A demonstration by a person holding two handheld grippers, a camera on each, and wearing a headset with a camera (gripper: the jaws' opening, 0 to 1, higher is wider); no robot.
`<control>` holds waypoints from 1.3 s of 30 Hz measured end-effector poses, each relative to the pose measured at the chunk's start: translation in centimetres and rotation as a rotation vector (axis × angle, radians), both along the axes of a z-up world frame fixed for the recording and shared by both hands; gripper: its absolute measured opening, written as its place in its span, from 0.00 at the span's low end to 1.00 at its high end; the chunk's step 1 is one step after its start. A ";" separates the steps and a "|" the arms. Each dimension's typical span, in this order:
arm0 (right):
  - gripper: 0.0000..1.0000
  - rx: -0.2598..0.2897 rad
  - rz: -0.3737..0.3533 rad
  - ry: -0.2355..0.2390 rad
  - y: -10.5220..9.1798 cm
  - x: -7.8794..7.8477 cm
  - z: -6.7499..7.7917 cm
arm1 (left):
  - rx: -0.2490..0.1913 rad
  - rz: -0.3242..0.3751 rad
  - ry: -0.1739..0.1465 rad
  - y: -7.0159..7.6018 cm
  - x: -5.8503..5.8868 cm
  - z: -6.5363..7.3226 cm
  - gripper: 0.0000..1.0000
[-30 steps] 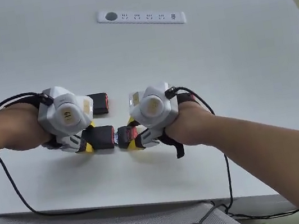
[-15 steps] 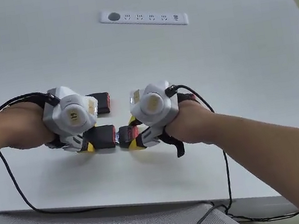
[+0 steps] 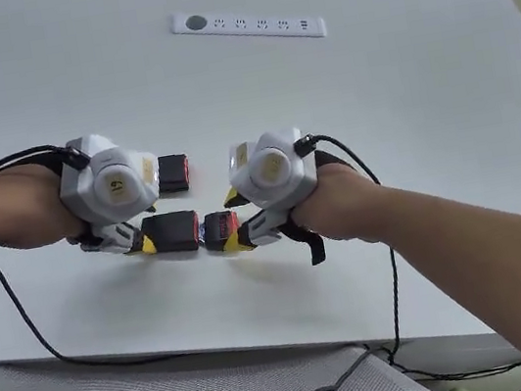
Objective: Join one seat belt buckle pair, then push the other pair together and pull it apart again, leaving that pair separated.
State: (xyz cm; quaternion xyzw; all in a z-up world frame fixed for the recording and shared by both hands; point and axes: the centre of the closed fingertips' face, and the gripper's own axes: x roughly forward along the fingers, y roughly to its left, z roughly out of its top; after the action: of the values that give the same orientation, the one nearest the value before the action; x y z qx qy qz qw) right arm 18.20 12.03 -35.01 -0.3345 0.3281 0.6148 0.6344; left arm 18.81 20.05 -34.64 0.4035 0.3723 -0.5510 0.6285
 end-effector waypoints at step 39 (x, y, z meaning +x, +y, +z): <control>0.35 -0.117 -0.174 -0.016 -16.1 9.6 -1.2 | 0.014 -0.018 -0.023 0.1 9.4 -1.0 0.37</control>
State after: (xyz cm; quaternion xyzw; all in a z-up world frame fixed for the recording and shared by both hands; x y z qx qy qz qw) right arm 27.78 -4.02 -36.22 -0.3458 0.3862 0.5348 0.6673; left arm 28.18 20.15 -35.61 0.4177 0.3653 -0.5494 0.6247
